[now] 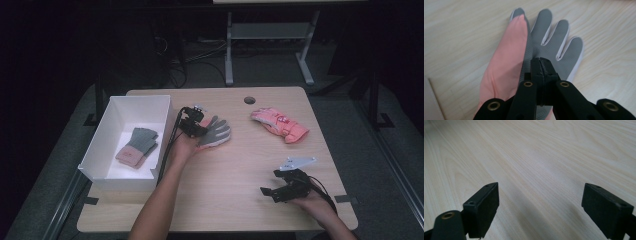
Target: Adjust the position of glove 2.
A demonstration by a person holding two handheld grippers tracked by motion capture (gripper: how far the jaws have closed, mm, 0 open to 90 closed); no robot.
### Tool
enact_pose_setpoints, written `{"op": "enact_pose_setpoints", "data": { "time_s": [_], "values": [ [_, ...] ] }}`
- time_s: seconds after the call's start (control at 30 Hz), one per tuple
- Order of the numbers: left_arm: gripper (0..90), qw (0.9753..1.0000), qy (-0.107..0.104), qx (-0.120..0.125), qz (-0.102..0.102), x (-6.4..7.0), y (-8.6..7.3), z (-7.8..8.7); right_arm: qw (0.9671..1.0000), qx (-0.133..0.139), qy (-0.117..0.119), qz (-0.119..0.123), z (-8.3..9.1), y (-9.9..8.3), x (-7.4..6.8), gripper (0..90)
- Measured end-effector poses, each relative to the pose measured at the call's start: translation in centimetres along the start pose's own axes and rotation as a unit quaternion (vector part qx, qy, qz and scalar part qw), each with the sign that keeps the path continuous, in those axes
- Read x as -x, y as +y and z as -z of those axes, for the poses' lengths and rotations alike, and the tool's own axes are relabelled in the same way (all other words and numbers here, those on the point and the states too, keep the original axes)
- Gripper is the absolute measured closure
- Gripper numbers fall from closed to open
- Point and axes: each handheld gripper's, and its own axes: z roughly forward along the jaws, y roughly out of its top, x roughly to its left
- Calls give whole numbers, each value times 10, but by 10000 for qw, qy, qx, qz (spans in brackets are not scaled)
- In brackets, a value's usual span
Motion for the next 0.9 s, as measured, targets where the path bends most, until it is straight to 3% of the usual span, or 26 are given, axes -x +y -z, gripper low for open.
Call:
{"op": "enact_pose_setpoints", "data": {
  "time_s": [0.17, 0.37, 0.43, 0.57, 0.7, 0.9],
  "values": [
    [896, 10000, 3, -53, 50, -2, -3, -7, 10000, 4, 0, -17, 1, 0, 0, 141],
    [898, 9993, -312, -189, 22, 3, -6, -12, 10000, -13, 8, -21, 1, 0, -1, 141],
    [898, 9984, -544, -162, -1, 5, -6, -11, 10000, -12, 1, -15, 1, -1, 0, 141],
    [898, 9968, -764, -227, -112, 13, -8, -10, 10000, -4, -3, -36, 1, -1, 0, 141],
    [898, 9936, -1091, -253, -148, 24, -11, -10, 10000, -6, 0, -1, 1, -1, -1, 141],
    [898, 9897, -1382, -285, -247, 42, -15, -9, 10000, -19, 16, -6, 0, -1, -1, 142]
  ]
}}
